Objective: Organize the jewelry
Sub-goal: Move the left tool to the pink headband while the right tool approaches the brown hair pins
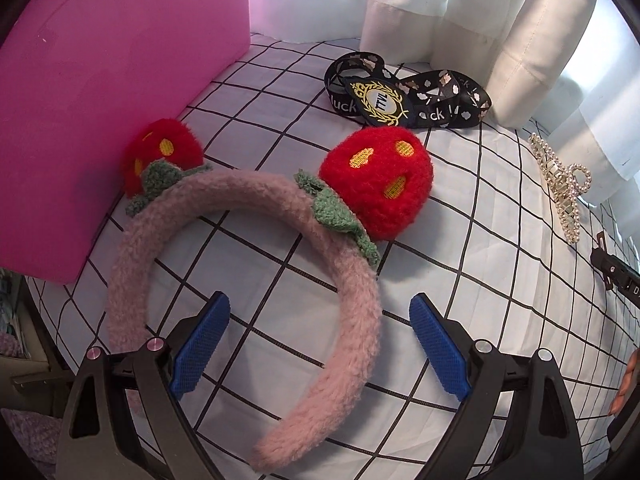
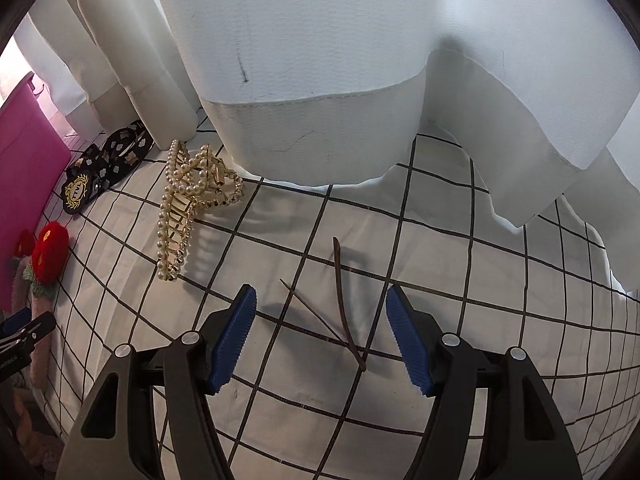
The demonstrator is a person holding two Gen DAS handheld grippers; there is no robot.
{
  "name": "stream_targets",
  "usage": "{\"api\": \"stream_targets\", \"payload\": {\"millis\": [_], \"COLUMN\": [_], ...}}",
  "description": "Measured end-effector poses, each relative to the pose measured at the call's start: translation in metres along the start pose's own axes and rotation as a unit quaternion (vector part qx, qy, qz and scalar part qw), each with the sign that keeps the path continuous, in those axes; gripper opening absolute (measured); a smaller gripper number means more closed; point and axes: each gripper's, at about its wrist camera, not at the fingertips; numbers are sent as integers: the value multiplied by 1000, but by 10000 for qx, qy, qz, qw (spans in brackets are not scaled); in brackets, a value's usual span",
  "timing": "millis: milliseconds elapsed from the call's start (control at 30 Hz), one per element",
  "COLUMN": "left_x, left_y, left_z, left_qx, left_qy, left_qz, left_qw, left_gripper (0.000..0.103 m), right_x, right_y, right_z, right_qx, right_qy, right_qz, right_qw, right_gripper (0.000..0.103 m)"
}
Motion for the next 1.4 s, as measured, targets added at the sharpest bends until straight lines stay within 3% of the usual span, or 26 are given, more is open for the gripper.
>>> {"api": "stream_targets", "payload": {"millis": [233,967,1033,1200,1333,1400], "left_x": [7,17,17,11,7,5], "left_y": [-2,-22,-22,-19,-21,-20], "left_z": [-2,-13,-14,-22,-31,-32], "left_qx": [1,114,99,187,268,301], "left_qy": [-66,-293,-226,-45,13,37], "left_qz": [35,70,61,10,32,45], "left_qw": [10000,9995,9997,9998,9996,9995], "left_gripper": [90,91,88,67,51,33], "right_x": [7,9,8,3,-1,-2], "right_y": [0,6,6,7,12,14], "right_z": [11,12,11,10,15,18], "right_qx": [-297,-178,-151,-113,-176,-202], "right_qy": [262,333,312,305,283,285], "right_qz": [-124,-305,-311,-319,-355,-369], "right_qw": [9991,9988,9989,9990,9988,9987], "right_gripper": [65,65,65,62,46,40]}}
Point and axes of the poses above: each gripper's, at about its wrist camera, not at the fingertips, and x roughly the way its jaws point, z to its left, y to its underside, and after that the axes turned 10 degrees about x, right-handed
